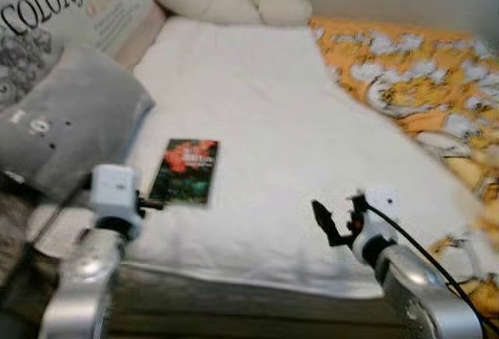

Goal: Clean up the room

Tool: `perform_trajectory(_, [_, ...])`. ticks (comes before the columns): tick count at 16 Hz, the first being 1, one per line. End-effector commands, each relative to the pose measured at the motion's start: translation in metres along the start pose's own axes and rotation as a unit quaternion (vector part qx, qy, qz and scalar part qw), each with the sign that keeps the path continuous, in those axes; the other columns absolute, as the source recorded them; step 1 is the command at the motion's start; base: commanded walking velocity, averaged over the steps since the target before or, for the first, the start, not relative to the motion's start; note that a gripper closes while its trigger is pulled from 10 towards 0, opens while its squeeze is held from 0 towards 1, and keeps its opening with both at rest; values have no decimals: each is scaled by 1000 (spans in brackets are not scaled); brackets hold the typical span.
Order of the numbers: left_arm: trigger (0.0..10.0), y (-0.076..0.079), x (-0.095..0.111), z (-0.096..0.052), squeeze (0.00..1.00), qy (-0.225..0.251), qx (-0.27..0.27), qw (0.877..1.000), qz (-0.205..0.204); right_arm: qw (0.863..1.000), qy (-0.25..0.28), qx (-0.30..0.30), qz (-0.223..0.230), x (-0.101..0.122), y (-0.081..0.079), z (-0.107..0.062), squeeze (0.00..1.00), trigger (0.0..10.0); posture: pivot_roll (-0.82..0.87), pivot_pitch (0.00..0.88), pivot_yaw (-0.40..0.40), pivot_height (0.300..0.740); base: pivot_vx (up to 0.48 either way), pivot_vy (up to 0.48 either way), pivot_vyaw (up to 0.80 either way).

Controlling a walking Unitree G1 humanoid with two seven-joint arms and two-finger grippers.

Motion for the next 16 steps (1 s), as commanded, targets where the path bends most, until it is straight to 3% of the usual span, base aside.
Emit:
perform_trajectory(1, [10000, 7, -2, -3, 1000, -9, -10, 1000, -7, 999, -15, -36, -4, -7, 15, -2, 1000, 10000, -55, 0, -41, 740, 0, -405, -800])
perform_trajectory(7, [10000, 6, 2, -3, 1000, -20, -7, 1000, 9, 998, -4, -57, 11, -2, 23, 6, 1000, 10000, -60, 0, -19, 740, 0, -397, -800])
perform_trajectory(9, [10000, 2, 4, -5, 1000, -18, 0, 1000, 6, 999, 4, -43, 5, 3, 19, 11, 992, 10000, -54, 0, -19, 740, 0, 0, -206])
perform_trajectory(10, [10000, -2, 7, -2, 914, -14, 7, 1000, 2, 1000, 8, -29, -1, 5, 13, 15, 322, 10000, -52, 0, -19, 740, 0, 0, 0])
perform_trajectory(11, [10000, -3, 9, 0, 859, -11, 10, 1000, 7, 1000, 11, -21, -3, 7, 9, 16, 0, 10000, -51, 0, -19, 740, 0, 0, 0])
perform_trajectory(16, [10000, 2, 16, 3, 867, 9, -19, 999, 36, 999, 30, -6, -8, 15, 1, 21, 0, 10000, -60, 0, -15, 740, 0, 0, 0])
Point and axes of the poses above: a point about 5 cm out from each wrist's last joint towards the gripper, its own z axis pointing out of the wrist towards the gripper, its own x axis along the axis of the wrist's last joint, y = z × x, the point moved 3 cm from there along z, pointing out of the wrist towards the gripper, and after that the axes turned 2 degrees about -z, right-handed, at the moved point
